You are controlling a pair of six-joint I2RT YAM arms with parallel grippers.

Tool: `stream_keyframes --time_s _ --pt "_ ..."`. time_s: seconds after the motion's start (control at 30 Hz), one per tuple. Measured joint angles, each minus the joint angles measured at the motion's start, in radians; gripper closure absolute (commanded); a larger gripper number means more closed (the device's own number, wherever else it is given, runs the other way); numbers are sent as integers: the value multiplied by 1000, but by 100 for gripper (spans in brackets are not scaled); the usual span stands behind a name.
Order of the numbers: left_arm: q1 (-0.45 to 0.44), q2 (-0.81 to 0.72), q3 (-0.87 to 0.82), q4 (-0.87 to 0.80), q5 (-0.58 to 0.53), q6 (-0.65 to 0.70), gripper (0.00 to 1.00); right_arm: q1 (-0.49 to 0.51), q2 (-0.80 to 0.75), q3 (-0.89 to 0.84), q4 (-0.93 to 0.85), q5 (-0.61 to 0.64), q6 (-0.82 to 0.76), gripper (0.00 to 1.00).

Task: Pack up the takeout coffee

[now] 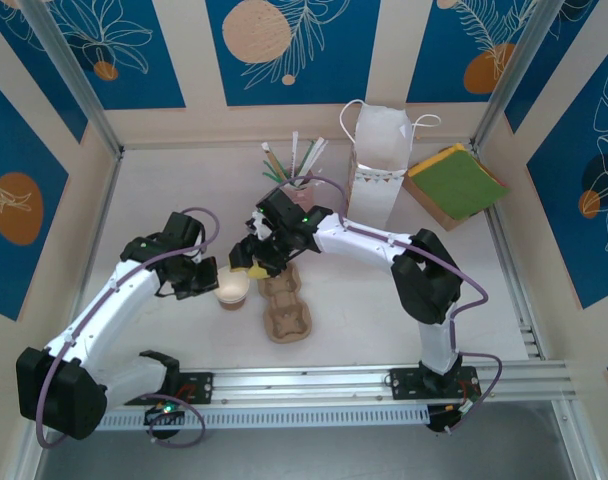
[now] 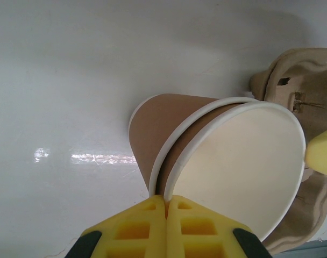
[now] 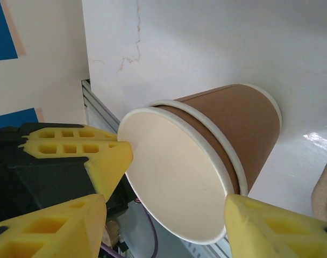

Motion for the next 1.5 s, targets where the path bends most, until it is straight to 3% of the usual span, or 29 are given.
stream_keyframes --time_s 0.6,1.5 --pt "0 -5 -6 0 0 -1 100 7 -10 -29 16 -18 4 43" --pt "16 -11 4 -3 45 -26 100 7 27 -21 14 -26 4 40"
